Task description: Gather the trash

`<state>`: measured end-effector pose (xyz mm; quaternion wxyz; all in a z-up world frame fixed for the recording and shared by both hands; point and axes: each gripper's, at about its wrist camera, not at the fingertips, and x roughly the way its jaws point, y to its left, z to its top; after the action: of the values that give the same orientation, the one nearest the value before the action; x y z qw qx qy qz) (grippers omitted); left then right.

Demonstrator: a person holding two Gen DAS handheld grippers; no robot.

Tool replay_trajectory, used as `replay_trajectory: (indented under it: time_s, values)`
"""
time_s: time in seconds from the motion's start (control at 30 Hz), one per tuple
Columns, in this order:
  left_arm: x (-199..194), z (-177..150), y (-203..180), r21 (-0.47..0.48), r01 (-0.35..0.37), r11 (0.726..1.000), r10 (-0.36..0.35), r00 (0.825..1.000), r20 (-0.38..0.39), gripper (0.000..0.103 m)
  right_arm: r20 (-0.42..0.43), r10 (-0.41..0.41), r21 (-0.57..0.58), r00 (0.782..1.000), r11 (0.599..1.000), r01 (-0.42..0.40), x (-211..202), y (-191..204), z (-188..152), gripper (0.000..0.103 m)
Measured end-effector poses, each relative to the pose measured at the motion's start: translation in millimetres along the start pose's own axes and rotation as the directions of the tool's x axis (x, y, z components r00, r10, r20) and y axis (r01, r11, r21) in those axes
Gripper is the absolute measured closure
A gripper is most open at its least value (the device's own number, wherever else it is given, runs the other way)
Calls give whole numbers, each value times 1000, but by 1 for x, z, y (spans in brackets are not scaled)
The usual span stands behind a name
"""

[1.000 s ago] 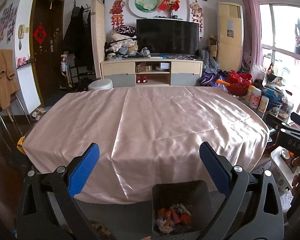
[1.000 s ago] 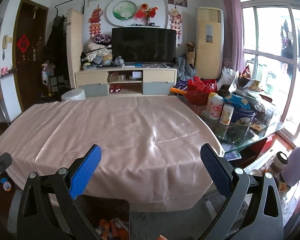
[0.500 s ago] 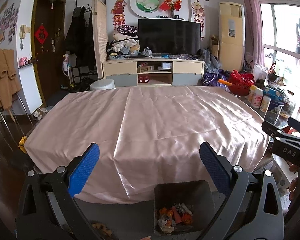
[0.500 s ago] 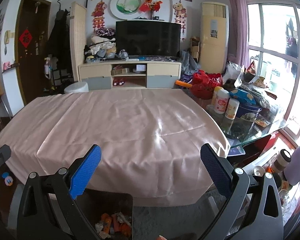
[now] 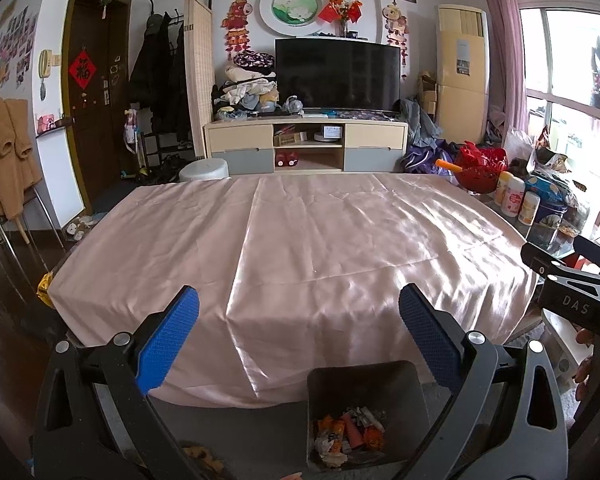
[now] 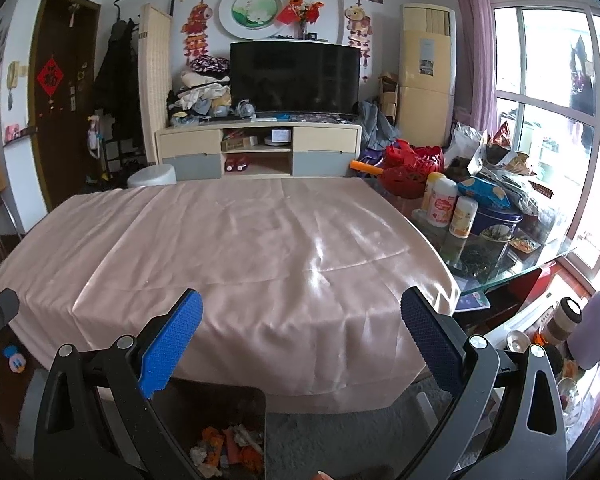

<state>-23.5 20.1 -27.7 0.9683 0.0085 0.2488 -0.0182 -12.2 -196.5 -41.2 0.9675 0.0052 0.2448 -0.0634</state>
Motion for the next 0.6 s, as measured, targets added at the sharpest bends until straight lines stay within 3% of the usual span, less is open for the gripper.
replay_trajectory:
  time_s: [0.6]
  values:
    - [-1, 0, 2, 4, 4, 1000, -4, 1000, -1, 8, -9, 8, -2, 1000, 1000, -8, 2, -2, -1, 3]
